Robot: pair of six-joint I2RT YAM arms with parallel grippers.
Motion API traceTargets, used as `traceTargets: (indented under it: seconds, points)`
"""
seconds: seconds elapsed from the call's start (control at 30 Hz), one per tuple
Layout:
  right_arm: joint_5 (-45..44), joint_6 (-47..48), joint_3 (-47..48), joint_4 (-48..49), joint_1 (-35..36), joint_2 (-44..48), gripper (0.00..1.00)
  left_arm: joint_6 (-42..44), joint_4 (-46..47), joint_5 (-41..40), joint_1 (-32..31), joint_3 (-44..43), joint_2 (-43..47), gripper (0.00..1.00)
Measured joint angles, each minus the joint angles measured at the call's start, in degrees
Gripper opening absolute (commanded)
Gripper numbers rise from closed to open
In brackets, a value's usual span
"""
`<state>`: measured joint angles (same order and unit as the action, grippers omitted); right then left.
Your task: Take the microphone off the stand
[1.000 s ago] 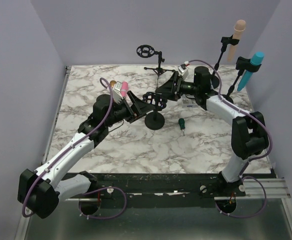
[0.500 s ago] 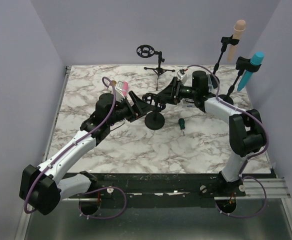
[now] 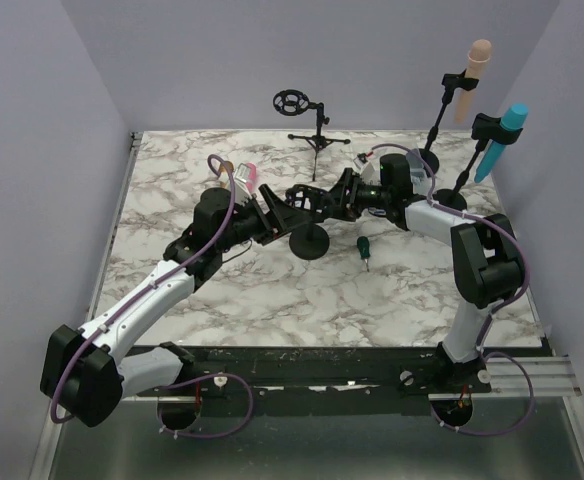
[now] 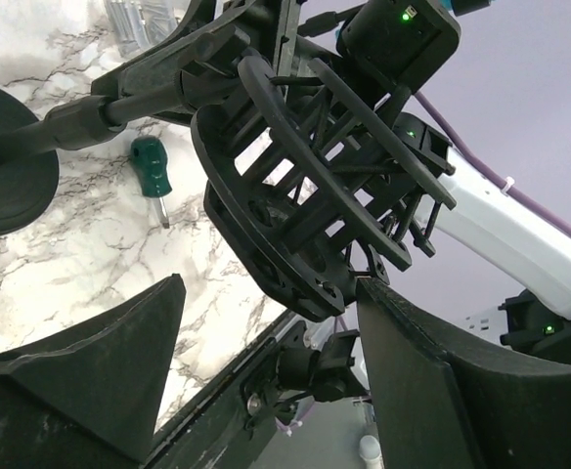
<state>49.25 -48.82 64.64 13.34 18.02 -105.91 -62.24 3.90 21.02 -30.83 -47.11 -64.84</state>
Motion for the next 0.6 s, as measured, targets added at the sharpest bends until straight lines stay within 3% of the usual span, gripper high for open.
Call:
traceTargets:
  seconds: [0.3, 0.4, 0.6]
  points:
    - [-4.6, 4.1, 0.0, -5.4, 0.0, 4.3, 0.72, 0.9, -0.8, 0.0, 0.3, -1.2, -0.5, 0.52]
    - [-5.8, 5.8, 0.0, -7.1, 0.0, 7.2, 0.73, 2.6, -3.4, 0.5, 2.8, -2.4, -0.6, 0.51]
    - [-6.3, 6.4, 0.0, -7.2, 0.0, 10.5, 0.76, 9.7, -11.3, 5.4, 7.7, -10.3, -5.3, 0.39]
